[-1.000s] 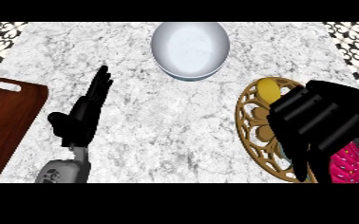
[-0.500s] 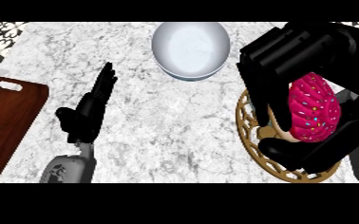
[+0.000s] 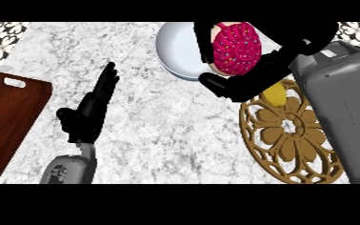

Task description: Pick the cupcake from the placemat and place it in the bowl

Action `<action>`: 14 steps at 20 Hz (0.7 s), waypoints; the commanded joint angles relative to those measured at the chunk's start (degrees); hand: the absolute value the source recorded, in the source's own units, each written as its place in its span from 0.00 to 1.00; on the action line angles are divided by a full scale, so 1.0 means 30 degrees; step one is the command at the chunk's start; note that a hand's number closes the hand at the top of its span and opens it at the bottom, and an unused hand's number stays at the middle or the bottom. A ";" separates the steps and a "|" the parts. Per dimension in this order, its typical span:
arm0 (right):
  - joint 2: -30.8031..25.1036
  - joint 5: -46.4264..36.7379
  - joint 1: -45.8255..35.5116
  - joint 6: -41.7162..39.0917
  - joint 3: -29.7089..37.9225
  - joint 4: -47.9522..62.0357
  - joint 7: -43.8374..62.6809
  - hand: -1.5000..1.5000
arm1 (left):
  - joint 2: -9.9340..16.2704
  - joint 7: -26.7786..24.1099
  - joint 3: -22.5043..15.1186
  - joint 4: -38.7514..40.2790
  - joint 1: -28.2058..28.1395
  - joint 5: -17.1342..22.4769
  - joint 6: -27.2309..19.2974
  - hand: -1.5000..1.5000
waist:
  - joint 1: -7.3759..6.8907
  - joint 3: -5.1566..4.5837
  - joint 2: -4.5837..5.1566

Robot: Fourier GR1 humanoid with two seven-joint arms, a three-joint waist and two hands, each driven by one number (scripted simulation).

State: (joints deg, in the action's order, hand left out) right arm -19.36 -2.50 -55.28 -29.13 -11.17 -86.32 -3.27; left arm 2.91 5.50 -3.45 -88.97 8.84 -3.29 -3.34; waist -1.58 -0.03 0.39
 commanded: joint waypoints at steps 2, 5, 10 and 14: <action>0.0777 -0.4628 -0.1323 0.2243 -0.0923 0.4508 -0.3556 1.00 | 0.0212 0.0126 -0.0202 -0.0697 -0.0645 0.0116 0.0450 0.50 | -0.0251 0.0004 0.0043; 0.1769 -0.5957 -0.1859 0.3627 -0.1232 0.7891 -0.5371 1.00 | -0.0116 -0.0174 -0.0304 -0.0007 -0.0241 -0.0454 -0.0119 0.50 | -0.0160 0.0001 0.0078; 0.1925 -0.7996 -0.2693 0.5847 -0.1113 1.2772 -0.8743 1.00 | -0.0113 0.0061 -0.0281 -0.0372 0.0038 -0.0510 -0.0183 0.50 | -0.0231 0.0007 0.0110; 0.3127 -0.9004 -0.3593 0.7449 -0.1099 1.6517 -1.0073 1.00 | -0.0109 -0.1530 0.0399 0.1725 0.0430 0.0103 0.0331 0.50 | -0.0192 -0.0004 0.0173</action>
State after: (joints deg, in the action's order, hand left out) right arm -11.65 -26.02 -64.59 -10.67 -14.28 -46.41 -28.20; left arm 2.39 4.09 -3.43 -87.11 9.73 -3.57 -2.98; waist -2.29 -0.04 0.84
